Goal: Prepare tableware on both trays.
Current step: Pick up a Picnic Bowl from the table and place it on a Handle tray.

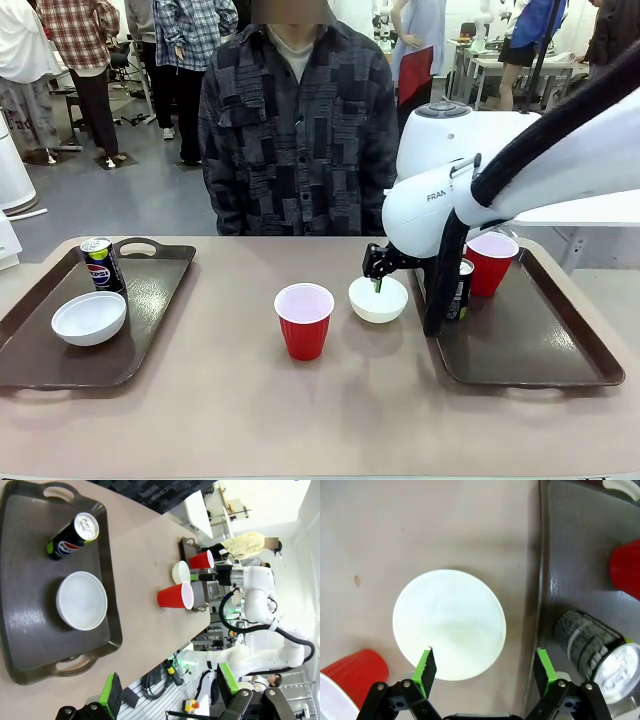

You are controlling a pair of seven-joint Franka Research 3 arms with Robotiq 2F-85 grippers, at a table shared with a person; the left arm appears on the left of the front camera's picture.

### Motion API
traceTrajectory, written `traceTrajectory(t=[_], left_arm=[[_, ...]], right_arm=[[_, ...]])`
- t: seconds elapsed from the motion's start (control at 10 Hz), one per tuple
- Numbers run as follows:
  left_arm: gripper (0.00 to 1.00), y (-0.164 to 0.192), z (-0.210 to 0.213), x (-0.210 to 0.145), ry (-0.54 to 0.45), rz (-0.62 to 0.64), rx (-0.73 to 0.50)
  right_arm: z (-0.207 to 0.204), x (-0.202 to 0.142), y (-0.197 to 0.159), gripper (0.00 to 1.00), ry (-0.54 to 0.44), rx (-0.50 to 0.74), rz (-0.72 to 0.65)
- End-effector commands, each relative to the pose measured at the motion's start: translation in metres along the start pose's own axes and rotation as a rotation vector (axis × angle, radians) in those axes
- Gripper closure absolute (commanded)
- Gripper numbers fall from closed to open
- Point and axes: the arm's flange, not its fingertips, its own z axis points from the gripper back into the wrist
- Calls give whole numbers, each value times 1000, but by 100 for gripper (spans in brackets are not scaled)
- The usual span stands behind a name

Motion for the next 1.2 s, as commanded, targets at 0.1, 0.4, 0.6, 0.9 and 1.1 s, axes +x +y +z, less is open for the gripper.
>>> traceTrajectory(t=[0.1,0.4,0.6,0.9,1.1], left_arm=[[0,-2,0,-2,-10,-2,-17],[0,-2,0,-2,-10,-2,-17],[0,-2,0,-2,-10,-2,-17],[0,-2,0,-2,-10,-2,-17],[0,-2,0,-2,-10,-2,-17]], right_arm=[[-24,21,7,2,-10,-12,-36],[-31,25,2,100,-7,-18,-45],[-35,23,2,100,6,-17,-44],[-26,21,0,100,-5,-15,-45],[-11,15,-1,100,-21,-15,-49]])
